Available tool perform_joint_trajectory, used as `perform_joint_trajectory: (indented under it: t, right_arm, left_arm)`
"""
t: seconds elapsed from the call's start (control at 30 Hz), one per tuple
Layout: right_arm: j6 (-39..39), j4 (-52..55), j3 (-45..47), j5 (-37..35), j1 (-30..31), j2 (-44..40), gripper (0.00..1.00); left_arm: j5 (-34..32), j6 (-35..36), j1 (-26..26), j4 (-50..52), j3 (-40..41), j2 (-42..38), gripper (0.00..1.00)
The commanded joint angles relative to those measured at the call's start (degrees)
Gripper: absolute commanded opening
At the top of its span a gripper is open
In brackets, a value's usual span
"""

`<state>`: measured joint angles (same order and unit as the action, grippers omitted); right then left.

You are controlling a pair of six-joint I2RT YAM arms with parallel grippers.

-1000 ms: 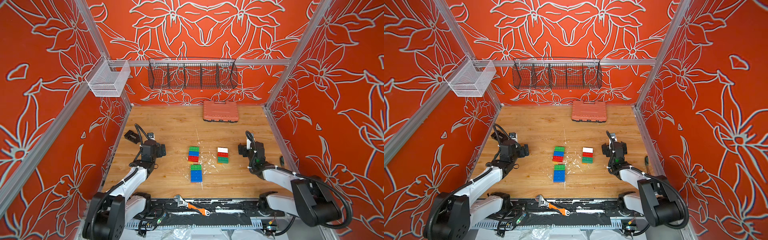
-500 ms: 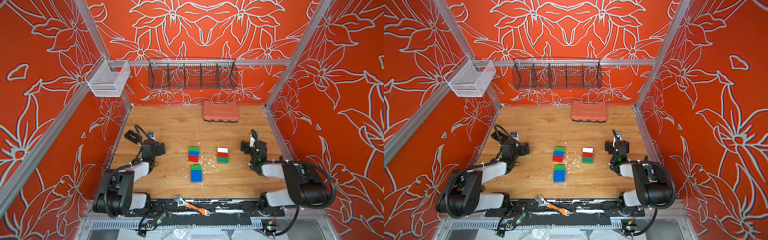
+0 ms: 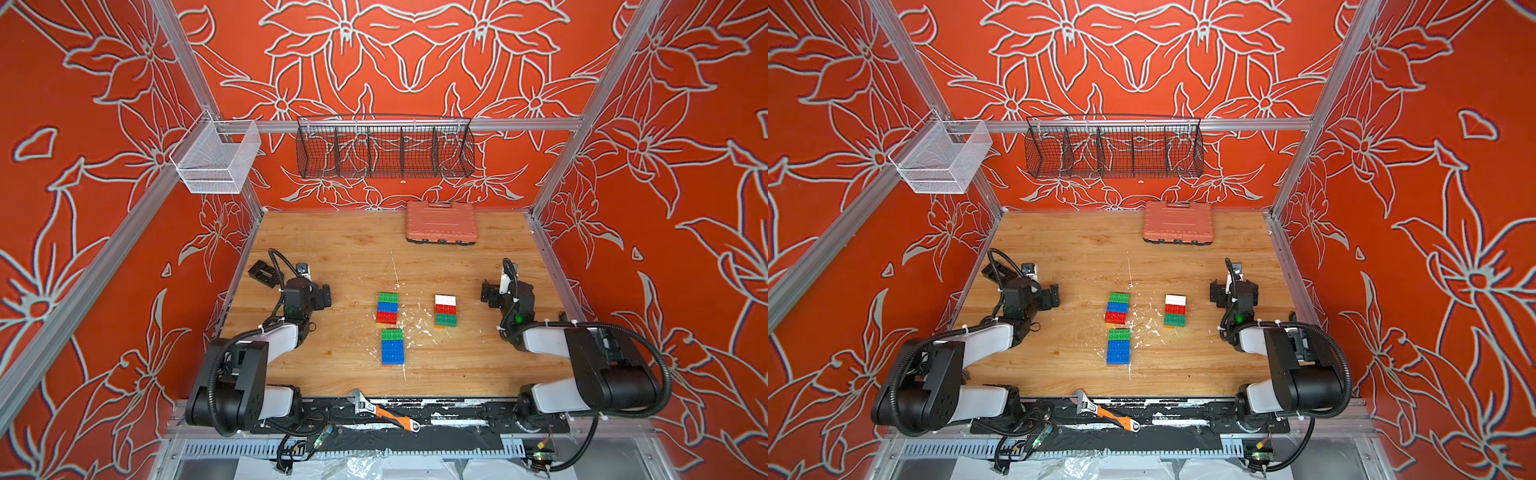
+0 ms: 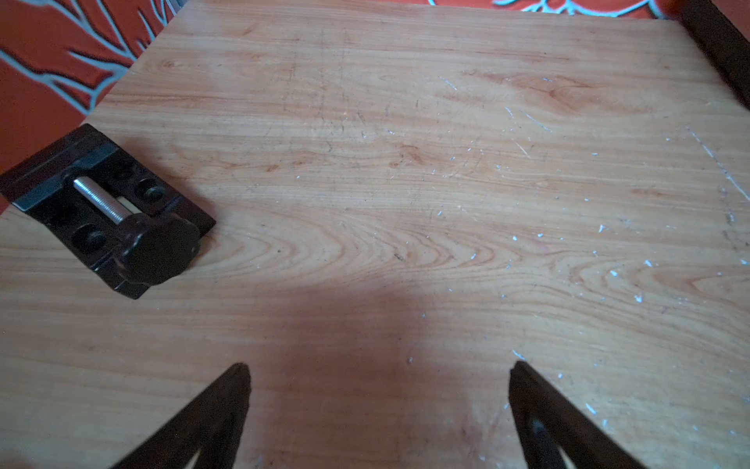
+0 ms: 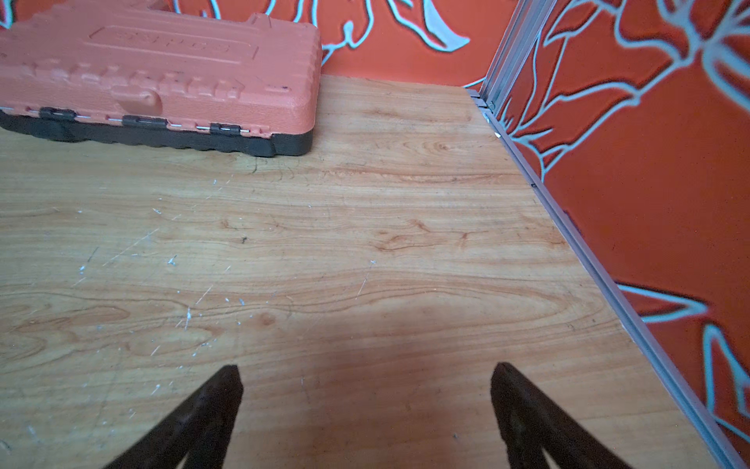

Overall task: Assemble a rectangle with lego
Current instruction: Reset both arms

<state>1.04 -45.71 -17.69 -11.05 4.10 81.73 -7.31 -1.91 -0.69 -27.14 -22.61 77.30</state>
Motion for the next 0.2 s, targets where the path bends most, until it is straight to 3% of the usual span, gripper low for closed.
perform_joint_trajectory:
  t: [0.0,0.17]
  right_arm:
    - [-0.7,-0.4,-0.7,0.8,-0.3,-0.6,0.98]
    - [-0.8,-0.4,-0.7,0.8,-0.3,-0.7,0.98]
  left_arm:
    - [1.1,0.4,0.6,-0.9,-0.9,0.1,0.97]
    - [1.2,0.4,0.6,-1.2,-0.7,-0.2,0.97]
